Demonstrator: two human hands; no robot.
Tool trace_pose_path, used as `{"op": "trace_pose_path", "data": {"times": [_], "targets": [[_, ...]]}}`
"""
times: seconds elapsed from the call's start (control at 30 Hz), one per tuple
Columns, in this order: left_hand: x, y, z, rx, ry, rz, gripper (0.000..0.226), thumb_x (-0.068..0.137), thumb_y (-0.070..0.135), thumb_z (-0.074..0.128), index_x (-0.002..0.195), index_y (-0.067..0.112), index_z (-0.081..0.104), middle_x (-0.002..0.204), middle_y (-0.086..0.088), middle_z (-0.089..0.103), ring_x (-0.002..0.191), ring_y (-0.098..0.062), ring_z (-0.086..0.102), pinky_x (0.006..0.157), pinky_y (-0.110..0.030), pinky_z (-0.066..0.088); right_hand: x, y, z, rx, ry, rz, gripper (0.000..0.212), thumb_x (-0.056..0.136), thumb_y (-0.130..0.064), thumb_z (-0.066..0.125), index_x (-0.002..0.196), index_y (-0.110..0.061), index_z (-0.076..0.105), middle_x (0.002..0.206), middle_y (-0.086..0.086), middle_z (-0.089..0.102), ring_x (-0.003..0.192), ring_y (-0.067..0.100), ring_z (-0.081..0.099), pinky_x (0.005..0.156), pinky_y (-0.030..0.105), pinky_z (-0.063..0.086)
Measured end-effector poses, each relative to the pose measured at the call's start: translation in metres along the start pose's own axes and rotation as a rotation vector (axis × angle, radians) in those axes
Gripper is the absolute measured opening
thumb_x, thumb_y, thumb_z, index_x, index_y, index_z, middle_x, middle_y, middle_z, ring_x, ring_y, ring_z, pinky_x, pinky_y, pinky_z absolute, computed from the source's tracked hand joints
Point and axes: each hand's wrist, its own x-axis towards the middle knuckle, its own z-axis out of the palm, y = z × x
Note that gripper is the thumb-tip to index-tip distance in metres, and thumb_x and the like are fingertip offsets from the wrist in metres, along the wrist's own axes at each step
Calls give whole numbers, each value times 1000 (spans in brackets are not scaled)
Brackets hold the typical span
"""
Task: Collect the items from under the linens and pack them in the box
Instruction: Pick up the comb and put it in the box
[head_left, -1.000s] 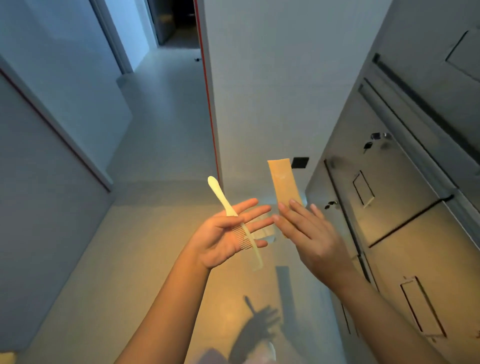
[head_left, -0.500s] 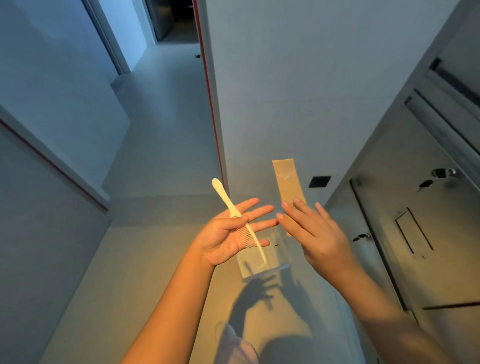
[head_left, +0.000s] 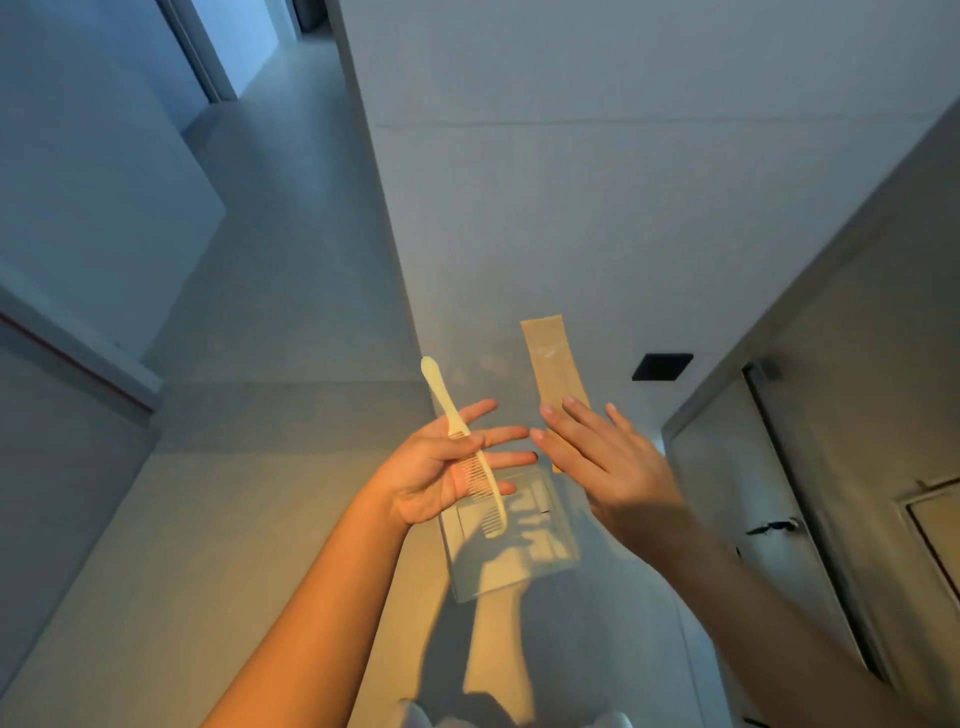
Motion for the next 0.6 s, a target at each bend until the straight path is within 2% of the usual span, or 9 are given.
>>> {"op": "trace_pose_path", "data": {"times": [0.17,0.27,0.37,0.5,0.6], "targets": [[68,-48,-77,-1,39,-12,65,80,-2,43,141,12,27,114,-27,62,96,-42,64,65,-48,56,-58,22,93,21,-70,-17,40,83,1,46,117,-10,63,121,13,63,112,33,58,89,52,46],[103,-75,-127,-29,41,-22,64,80,-2,43,141,13,28,117,-27,60,96,-40,65,66,-49,56,-92,27,148,89,-127,-54,34,79,-1,64,112,-8,67,120,12,63,111,35,59,86,54,48],[134,-101,-177,-18,36,-33,61,81,-2,41,139,14,30,119,-25,60,97,-38,65,68,-50,55,-122,32,201,117,-149,-86,47,65,2,76,111,-8,68,119,13,64,109,35,59,85,55,47],[171,-139,-240,-1,60,-40,57,81,-3,41,136,11,35,119,-26,59,99,-40,63,68,-51,54,-162,40,267,92,-135,-131,53,63,10,77,112,-7,67,118,14,64,109,35,60,85,54,50],[193,-168,-282,26,96,-40,54,81,-1,42,134,3,35,123,-30,54,100,-41,63,66,-51,55,-199,46,309,86,-140,-157,55,62,14,77,113,-5,66,120,16,63,110,36,59,87,54,50]]}}
